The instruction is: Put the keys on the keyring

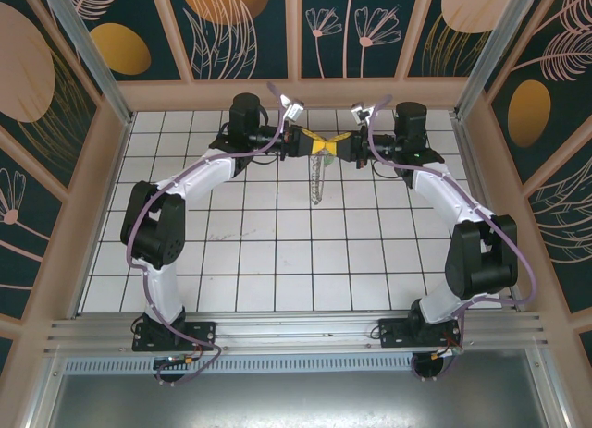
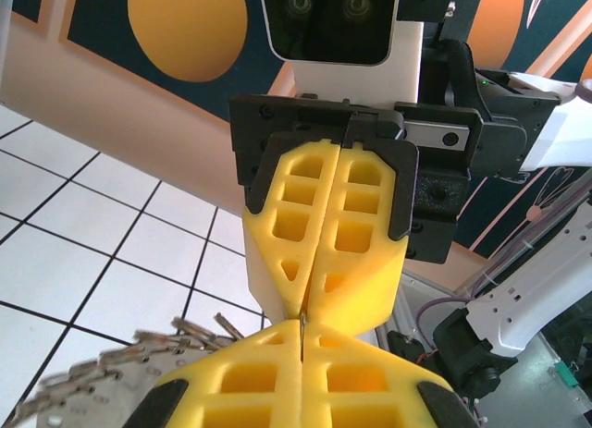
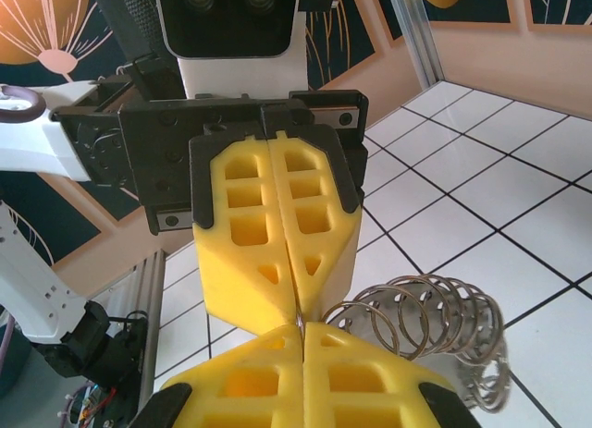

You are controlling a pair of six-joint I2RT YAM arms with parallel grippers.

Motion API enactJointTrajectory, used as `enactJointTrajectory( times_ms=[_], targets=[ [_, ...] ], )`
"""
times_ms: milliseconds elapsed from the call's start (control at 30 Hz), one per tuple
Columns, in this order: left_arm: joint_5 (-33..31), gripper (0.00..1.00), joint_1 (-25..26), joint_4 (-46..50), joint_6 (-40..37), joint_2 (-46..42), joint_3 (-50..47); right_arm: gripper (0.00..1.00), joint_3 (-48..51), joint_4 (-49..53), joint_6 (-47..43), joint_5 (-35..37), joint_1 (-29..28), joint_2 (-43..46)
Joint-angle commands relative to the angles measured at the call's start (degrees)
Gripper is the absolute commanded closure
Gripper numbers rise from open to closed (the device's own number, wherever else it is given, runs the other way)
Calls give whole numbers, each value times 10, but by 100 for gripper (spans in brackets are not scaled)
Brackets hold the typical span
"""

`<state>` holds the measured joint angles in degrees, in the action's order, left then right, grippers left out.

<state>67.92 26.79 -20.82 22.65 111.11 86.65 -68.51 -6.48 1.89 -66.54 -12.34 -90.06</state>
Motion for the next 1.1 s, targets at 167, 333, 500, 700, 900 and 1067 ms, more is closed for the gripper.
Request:
enactJointTrajectory(
  times_ms=[167,333,500,700,900,1067],
  targets=[
    [14,92,26,-33,4,8,-5,100,-7,-39,10,-24,-2,2],
    [15,95,33,-32,-1,9,-7,100,-6,-43,14,-22,-4,2],
    [3,100,36,-41,-3,4,-17,100,-5,-50,21,-19,-4,4],
    [-28,100,36,-89,19,-13,-49,87,-1,-76,54,6,6,15],
    [-46,100,36,-176,80,-25,-73,63,46,-158,130,12,44,65],
    [-57,100,36,-222,114,-36,-84,60,100,-180,146,40,64,117]
  ],
)
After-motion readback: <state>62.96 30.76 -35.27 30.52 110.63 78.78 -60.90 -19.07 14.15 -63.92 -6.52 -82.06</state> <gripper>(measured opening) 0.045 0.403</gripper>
